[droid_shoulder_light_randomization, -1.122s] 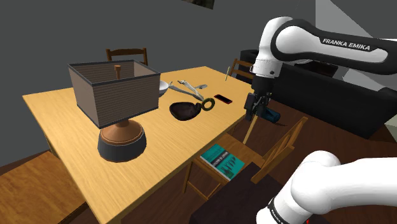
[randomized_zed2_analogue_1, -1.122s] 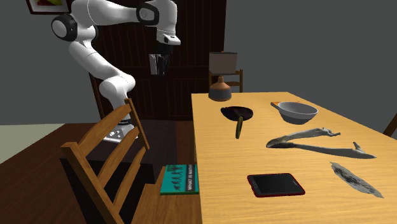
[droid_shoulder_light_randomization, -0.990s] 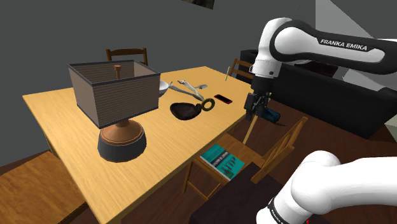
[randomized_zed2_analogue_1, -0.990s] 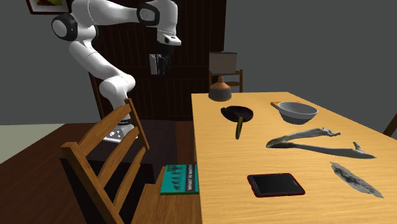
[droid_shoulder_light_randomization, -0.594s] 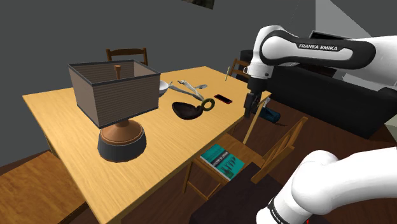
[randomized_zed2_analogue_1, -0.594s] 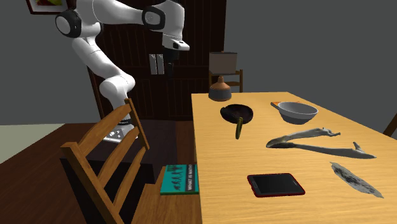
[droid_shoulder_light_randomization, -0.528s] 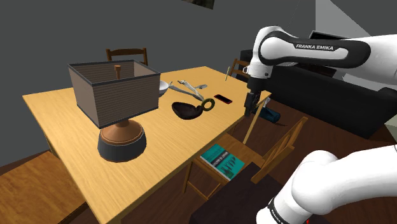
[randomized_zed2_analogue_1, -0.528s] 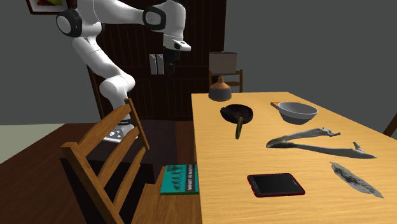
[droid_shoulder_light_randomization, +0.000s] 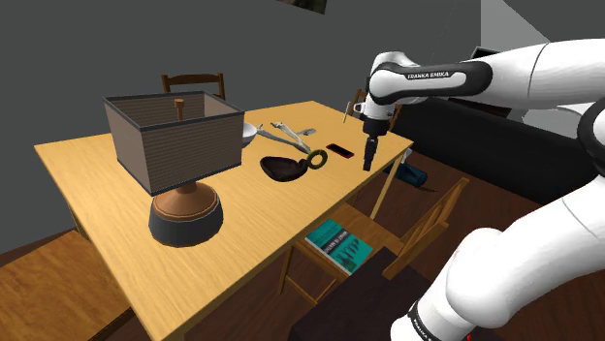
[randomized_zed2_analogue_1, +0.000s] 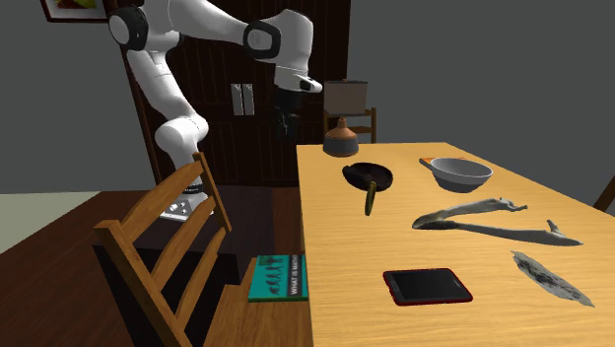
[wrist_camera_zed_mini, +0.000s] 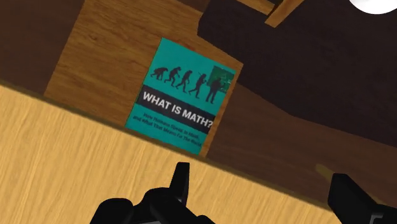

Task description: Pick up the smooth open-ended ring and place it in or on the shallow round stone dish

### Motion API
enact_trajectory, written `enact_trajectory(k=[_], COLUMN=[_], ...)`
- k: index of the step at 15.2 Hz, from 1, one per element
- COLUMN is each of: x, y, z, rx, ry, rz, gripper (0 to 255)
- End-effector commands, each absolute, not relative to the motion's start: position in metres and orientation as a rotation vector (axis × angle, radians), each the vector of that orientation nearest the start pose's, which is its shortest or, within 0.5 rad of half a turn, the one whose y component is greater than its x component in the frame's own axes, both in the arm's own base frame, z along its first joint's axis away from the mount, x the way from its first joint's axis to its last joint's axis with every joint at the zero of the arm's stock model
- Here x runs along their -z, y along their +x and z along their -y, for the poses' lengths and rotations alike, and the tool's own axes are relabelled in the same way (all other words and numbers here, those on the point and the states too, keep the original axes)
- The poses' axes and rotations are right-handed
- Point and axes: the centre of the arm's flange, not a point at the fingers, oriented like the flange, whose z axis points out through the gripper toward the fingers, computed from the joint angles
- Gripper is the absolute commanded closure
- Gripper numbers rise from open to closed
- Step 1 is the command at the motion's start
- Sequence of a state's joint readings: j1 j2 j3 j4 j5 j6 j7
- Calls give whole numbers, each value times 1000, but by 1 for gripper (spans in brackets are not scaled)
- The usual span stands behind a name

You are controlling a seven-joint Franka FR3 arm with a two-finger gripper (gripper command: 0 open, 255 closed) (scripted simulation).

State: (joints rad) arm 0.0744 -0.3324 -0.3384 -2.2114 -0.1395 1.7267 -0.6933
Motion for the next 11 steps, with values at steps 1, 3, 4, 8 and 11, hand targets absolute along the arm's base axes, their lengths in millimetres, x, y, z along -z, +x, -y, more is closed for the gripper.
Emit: enact_trajectory(k=[1, 3, 4, 8, 11], x=[-486, -478, -474, -460, -450], y=[441, 463, 474, 519, 554], z=[146, 156, 161, 175, 182], rx=[-245, -239, -237, -225, -215], ry=[-2970, -2950, -2938, -2885, -2837], rz=[850, 945, 993, 1182, 1322], gripper=[0, 0, 0, 0, 0])
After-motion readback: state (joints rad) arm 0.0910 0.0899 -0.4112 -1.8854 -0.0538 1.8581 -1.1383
